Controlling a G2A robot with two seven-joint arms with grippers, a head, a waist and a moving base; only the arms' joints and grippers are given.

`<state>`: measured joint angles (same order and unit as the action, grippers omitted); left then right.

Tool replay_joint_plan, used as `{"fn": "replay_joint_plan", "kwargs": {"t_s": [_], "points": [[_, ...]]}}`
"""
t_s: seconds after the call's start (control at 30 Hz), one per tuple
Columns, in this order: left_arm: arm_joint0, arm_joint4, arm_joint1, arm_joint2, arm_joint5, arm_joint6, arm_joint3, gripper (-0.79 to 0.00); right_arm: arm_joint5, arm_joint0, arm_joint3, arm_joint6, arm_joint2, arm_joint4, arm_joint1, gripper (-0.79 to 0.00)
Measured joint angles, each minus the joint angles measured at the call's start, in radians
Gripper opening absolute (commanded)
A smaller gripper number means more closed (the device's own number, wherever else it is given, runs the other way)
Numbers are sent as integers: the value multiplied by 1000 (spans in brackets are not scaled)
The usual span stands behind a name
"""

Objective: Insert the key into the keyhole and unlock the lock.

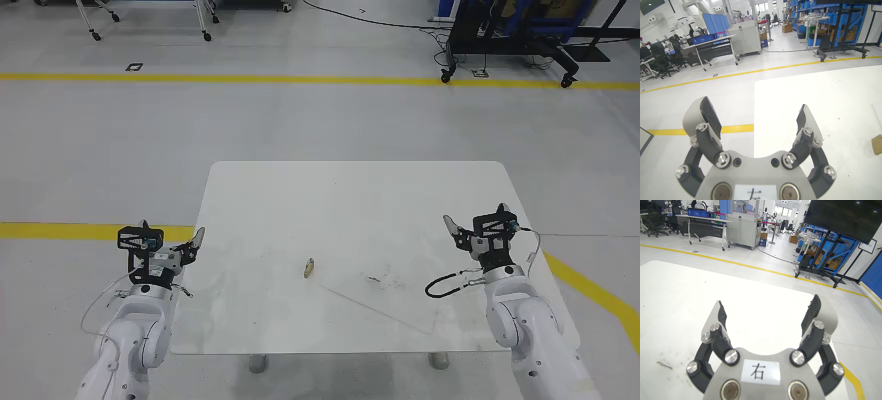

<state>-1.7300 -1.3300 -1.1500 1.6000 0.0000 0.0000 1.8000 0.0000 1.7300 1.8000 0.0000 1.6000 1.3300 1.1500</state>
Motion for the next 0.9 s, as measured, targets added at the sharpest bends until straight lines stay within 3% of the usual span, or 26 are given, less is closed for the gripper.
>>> {"fn": "replay_joint_plan", "kwargs": {"t_s": [0.47, 0.57, 0.63, 0.7, 0.9], "points": [[0, 0, 0, 0, 0, 0, 0, 0, 4, -1, 12, -7, -16, 36, 0, 0], [0, 0, 0, 0, 0, 0, 0, 0, -103, -22, 2, 26, -85, 98, -1, 0], [0, 0, 0, 0, 0, 0, 0, 0, -236, -65, -30, 79, -132, 62, -1, 0], [0, 0, 0, 0, 0, 0, 0, 0, -303, -96, -53, 104, -149, 40, -1, 0], [0, 0, 0, 0, 0, 0, 0, 0, -302, -99, -56, 104, -149, 41, -1, 0]]}}
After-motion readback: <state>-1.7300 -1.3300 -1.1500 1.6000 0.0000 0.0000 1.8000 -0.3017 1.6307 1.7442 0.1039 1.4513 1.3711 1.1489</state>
